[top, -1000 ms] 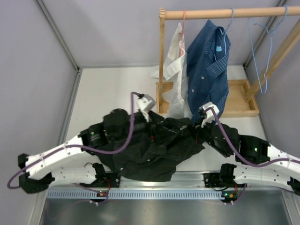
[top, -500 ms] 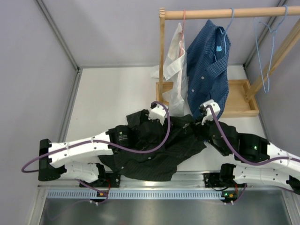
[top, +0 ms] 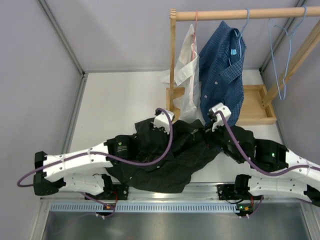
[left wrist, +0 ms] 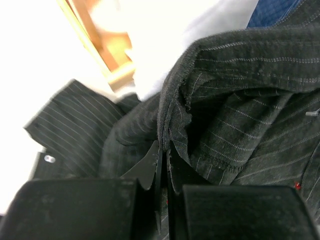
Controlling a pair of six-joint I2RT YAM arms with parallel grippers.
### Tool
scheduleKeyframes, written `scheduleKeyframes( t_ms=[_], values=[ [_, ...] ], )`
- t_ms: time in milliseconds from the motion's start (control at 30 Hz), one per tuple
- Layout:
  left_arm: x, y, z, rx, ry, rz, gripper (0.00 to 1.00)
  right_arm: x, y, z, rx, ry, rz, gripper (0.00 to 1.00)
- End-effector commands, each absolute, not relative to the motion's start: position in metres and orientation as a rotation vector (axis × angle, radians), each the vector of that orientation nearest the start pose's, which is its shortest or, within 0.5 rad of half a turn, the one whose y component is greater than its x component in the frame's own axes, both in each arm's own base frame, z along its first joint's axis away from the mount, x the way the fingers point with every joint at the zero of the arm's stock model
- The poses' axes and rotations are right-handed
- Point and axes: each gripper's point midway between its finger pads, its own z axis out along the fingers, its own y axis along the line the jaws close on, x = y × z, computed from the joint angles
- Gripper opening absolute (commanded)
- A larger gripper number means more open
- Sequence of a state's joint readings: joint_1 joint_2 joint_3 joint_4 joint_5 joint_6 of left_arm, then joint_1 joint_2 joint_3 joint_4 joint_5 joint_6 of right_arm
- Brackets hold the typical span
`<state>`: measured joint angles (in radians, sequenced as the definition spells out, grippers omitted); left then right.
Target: Place the shirt on the hanger
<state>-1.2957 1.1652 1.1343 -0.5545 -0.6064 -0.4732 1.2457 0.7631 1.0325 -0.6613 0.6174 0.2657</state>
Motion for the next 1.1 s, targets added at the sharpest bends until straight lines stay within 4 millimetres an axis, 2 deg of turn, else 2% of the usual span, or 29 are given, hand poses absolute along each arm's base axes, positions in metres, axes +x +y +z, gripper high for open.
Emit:
scheduleKeyframes(
  t_ms=[0, 33, 67, 100, 133, 167, 200, 233, 300, 333, 367, 400, 433, 467, 500, 533, 567, 600, 633, 667, 733, 767, 833, 867, 967, 1000, 1067],
  values=[
    [0.177, -0.268, 0.346, 0.411, 1.785, -0.532, 0.0, 0.17, 0.226, 0.378, -0.52, 1.665, 0.552, 0.03],
    [0.18, -0.257, 0.361, 0.399, 1.752, -0.509, 0.0, 0.173, 0.24, 0.379, -0.546, 1.676, 0.541, 0.03],
    [0.182, -0.246, 0.374, 0.422, 1.714, -0.469, 0.0, 0.171, 0.247, 0.403, -0.55, 1.643, 0.586, 0.04],
    [0.181, -0.234, 0.393, 0.412, 1.684, -0.463, 0.0, 0.173, 0.255, 0.409, -0.566, 1.635, 0.588, 0.03],
    [0.18, -0.224, 0.405, 0.403, 1.662, -0.462, 0.0, 0.177, 0.271, 0.405, -0.59, 1.653, 0.572, 0.03],
    [0.179, -0.22, 0.41, 0.421, 1.654, -0.456, 0.0, 0.181, 0.276, 0.418, -0.567, 1.641, 0.579, 0.03],
    [0.175, -0.215, 0.413, 0.442, 1.664, -0.459, 0.0, 0.187, 0.287, 0.412, -0.55, 1.665, 0.559, 0.02],
    [0.168, -0.223, 0.411, 0.486, 1.675, -0.512, 0.0, 0.192, 0.291, 0.413, -0.516, 1.669, 0.555, 0.02],
    [0.158, -0.236, 0.398, 0.548, 1.702, -0.58, 0.0, 0.203, 0.294, 0.399, -0.425, 1.714, 0.513, 0.0],
    [0.153, -0.247, 0.375, 0.608, 1.741, -0.591, 0.0, 0.205, 0.295, 0.393, -0.394, 1.725, 0.509, 0.0],
    [0.14, -0.262, 0.359, 0.663, 1.784, -0.671, 0.0, 0.208, 0.294, 0.371, -0.383, 1.759, 0.47, 0.01],
    [0.136, -0.27, 0.341, 0.698, 1.816, -0.68, 0.0, 0.208, 0.292, 0.362, -0.362, 1.773, 0.475, 0.01],
    [0.135, -0.279, 0.311, 0.737, 1.857, -0.666, 0.0, 0.208, 0.291, 0.35, -0.362, 1.787, 0.456, 0.02],
    [0.133, -0.288, 0.292, 0.746, 1.896, -0.669, 0.0, 0.211, 0.284, 0.324, -0.362, 1.816, 0.388, 0.02],
    [0.133, -0.292, 0.275, 0.752, 1.923, -0.661, 0.0, 0.211, 0.275, 0.319, -0.333, 1.82, 0.376, 0.02],
    [0.133, -0.296, 0.254, 0.738, 1.958, -0.661, 0.0, 0.21, 0.268, 0.294, -0.348, 1.85, 0.327, 0.02],
    [0.132, -0.298, 0.243, 0.737, 1.974, -0.66, 0.0, 0.208, 0.261, 0.286, -0.343, 1.858, 0.325, 0.02],
    [0.132, -0.299, 0.237, 0.725, 1.981, -0.669, 0.0, 0.203, 0.253, 0.288, -0.315, 1.854, 0.368, 0.03],
    [0.132, -0.299, 0.235, 0.696, 1.985, -0.688, 0.0, 0.198, 0.249, 0.281, -0.325, 1.862, 0.384, 0.04],
    [0.133, -0.3, 0.228, 0.676, 1.984, -0.694, 0.0, 0.191, 0.247, 0.262, -0.373, 1.891, 0.398, 0.06],
    [0.131, -0.3, 0.232, 0.642, 1.973, -0.736, 0.0, 0.18, 0.241, 0.26, -0.427, 1.881, 0.458, 0.11],
    [0.129, -0.303, 0.232, 0.64, 1.966, -0.765, 0.0, 0.17, 0.243, 0.249, -0.515, 1.892, 0.494, 0.16],
    [0.117, -0.31, 0.234, 0.673, 1.953, -0.86, 0.0, 0.158, 0.238, 0.252, -0.57, 1.865, 0.557, 0.26],
    [0.113, -0.317, 0.241, 0.68, 1.92, -0.918, 0.0, 0.153, 0.236, 0.25, -0.619, 1.851, 0.573, 0.42],
    [0.093, -0.326, 0.235, 0.766, 1.865, -1.063, 0.0, 0.148, 0.227, 0.271, -0.657, 1.763, 0.598, 0.69],
    [0.092, -0.33, 0.244, 0.752, 1.816, -1.112, 0.0, 0.146, 0.226, 0.278, -0.673, 1.738, 0.611, 0.7],
    [0.087, -0.331, 0.237, 0.763, 1.812, -1.139, 0.0, 0.138, 0.232, 0.298, -0.75, 1.68, 0.655, 0.72]
  ],
)
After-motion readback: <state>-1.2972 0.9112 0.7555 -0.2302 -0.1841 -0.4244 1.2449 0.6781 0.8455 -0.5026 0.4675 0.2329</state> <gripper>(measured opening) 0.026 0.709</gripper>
